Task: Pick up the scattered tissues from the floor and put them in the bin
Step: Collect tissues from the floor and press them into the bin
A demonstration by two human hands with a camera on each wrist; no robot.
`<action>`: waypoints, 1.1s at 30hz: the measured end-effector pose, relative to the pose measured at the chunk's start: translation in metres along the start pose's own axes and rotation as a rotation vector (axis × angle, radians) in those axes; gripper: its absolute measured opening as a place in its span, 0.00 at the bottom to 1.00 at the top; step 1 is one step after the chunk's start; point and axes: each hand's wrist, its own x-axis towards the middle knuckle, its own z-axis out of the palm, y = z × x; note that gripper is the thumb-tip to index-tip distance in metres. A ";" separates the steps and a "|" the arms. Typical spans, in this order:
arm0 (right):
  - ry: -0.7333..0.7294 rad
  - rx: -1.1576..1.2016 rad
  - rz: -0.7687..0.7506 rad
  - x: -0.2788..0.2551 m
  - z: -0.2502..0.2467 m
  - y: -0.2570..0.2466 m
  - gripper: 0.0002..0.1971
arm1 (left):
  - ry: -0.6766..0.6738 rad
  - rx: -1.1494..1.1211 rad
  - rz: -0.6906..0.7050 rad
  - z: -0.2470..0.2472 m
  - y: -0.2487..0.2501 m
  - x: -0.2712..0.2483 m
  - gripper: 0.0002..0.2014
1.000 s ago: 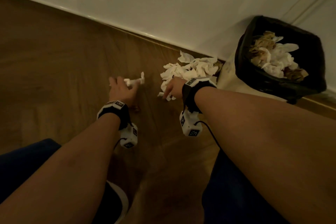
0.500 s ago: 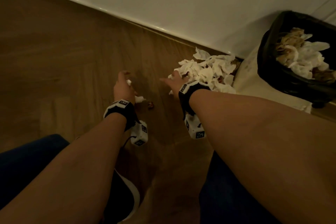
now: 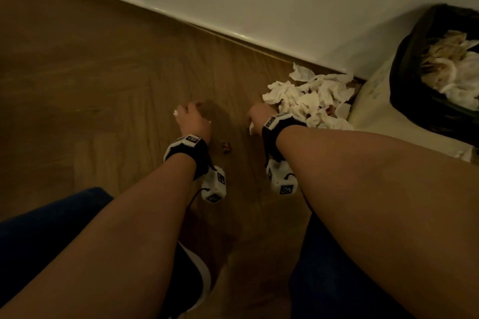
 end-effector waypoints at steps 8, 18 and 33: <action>0.130 0.163 0.029 -0.017 -0.015 0.014 0.19 | -0.024 -0.057 -0.041 -0.006 0.014 -0.016 0.22; 0.143 1.422 -0.005 -0.109 -0.064 0.038 0.19 | -0.177 -0.399 -0.062 -0.034 0.075 -0.063 0.12; 0.516 1.772 -0.233 -0.264 -0.147 0.117 0.20 | -0.358 -0.485 0.112 -0.069 0.236 -0.132 0.20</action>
